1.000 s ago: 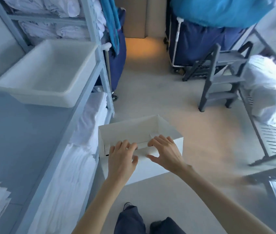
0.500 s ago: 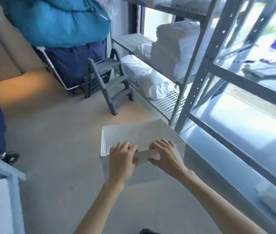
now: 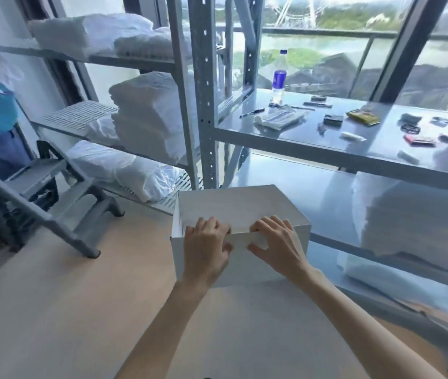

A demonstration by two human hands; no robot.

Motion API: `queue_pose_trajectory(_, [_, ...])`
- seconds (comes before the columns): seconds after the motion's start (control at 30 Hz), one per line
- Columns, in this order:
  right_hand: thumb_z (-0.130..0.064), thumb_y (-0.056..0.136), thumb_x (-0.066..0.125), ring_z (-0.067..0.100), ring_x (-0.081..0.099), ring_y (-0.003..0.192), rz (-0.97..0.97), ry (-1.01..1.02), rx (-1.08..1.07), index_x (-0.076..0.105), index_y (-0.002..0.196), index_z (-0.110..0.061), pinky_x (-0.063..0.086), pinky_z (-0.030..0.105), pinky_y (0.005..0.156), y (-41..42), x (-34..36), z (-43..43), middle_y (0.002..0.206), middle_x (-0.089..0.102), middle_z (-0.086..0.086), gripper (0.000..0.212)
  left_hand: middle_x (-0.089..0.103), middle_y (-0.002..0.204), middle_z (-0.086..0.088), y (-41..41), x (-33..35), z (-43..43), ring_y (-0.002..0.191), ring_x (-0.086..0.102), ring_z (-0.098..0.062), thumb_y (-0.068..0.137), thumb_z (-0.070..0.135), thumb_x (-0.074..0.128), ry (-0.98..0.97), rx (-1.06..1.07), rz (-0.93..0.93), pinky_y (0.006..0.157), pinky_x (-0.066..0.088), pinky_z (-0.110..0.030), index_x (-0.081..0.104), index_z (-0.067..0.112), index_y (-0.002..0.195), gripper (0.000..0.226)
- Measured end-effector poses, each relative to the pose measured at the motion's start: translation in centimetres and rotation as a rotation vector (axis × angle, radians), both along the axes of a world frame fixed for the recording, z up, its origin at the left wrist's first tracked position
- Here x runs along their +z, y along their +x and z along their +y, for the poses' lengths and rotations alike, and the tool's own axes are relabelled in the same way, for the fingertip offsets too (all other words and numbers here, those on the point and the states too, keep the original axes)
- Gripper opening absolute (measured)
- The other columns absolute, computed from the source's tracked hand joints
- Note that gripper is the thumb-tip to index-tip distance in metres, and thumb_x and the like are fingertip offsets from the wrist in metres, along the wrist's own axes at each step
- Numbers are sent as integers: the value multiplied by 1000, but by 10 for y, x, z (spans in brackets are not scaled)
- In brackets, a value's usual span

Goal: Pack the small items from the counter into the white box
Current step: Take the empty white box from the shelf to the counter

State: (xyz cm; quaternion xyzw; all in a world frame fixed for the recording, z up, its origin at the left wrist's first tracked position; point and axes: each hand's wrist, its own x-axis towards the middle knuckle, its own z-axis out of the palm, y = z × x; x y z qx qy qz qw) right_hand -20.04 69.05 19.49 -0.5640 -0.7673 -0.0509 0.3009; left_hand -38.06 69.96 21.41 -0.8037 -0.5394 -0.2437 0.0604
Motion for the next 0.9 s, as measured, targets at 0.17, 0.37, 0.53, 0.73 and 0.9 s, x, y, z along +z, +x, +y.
queue_pose_trajectory(0.17, [-26,59,81,19,55,77,0,75,-149,54,84,-21,28,26,68,10,9,39,82,62,-5,37,58,73,2,14,12,62,74,56,-24,51,22,85,65,-131,-12,62,39,-32,63,22,75,32])
queue_pose_trajectory(0.37, [-28,59,78,18,51,82,21,165,-293,53,83,-21,28,26,70,15,30,89,82,63,-4,35,59,76,3,28,35,132,78,54,-24,54,20,85,129,-247,-60,67,38,-34,64,22,79,33])
queue_pose_trajectory(0.53, [-31,63,75,20,54,81,7,206,-353,57,83,-19,29,28,72,35,54,129,84,64,-4,29,60,79,3,52,55,182,82,53,-23,59,20,83,137,-302,-100,71,38,-36,64,21,82,30])
queue_pose_trajectory(0.73, [-32,65,71,19,53,80,-6,264,-365,59,81,-18,31,30,71,73,78,186,82,64,-4,25,59,79,2,95,72,243,84,52,-25,59,18,82,191,-299,-143,72,32,-34,63,20,83,30])
queue_pose_trajectory(0.9, [-34,63,75,20,55,78,-44,253,-356,60,82,-18,31,29,71,104,86,233,81,65,-4,29,60,84,0,126,78,290,88,51,-26,62,16,82,151,-300,-175,75,36,-35,64,17,88,31])
